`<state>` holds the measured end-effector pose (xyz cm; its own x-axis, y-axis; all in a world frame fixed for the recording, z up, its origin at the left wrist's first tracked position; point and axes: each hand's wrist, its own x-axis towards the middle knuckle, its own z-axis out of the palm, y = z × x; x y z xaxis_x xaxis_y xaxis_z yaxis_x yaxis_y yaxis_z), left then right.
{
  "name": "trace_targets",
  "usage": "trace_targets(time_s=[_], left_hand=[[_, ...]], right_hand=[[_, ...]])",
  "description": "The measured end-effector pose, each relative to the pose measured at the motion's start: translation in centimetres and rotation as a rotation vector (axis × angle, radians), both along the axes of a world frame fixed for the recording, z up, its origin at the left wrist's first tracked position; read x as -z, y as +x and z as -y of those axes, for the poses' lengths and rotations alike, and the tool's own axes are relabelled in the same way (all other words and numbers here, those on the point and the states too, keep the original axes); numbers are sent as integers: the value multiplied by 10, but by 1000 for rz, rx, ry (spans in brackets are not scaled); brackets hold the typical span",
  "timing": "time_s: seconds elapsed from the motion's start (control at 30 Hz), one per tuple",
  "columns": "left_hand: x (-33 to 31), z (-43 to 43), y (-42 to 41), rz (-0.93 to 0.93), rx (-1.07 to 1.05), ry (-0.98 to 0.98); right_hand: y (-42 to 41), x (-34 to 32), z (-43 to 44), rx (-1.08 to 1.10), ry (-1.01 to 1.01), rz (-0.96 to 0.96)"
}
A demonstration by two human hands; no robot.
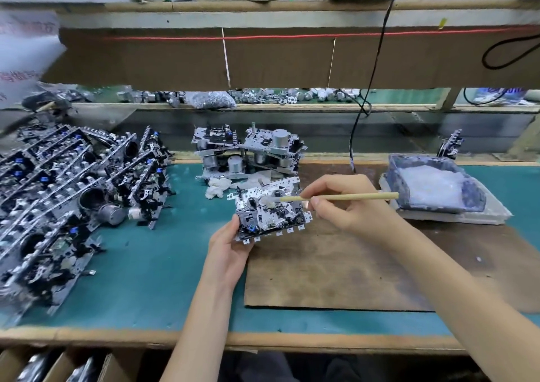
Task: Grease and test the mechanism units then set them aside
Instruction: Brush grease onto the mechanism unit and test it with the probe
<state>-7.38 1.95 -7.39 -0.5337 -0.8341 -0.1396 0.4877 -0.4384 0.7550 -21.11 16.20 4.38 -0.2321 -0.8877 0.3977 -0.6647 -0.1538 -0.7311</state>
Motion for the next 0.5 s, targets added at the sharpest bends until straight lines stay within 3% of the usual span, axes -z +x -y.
trace_targets(time_s=[0.5], left_hand=[[-7, -2, 0, 20, 37, 28]], right_hand=[[-1, 5, 8, -11, 37, -32]])
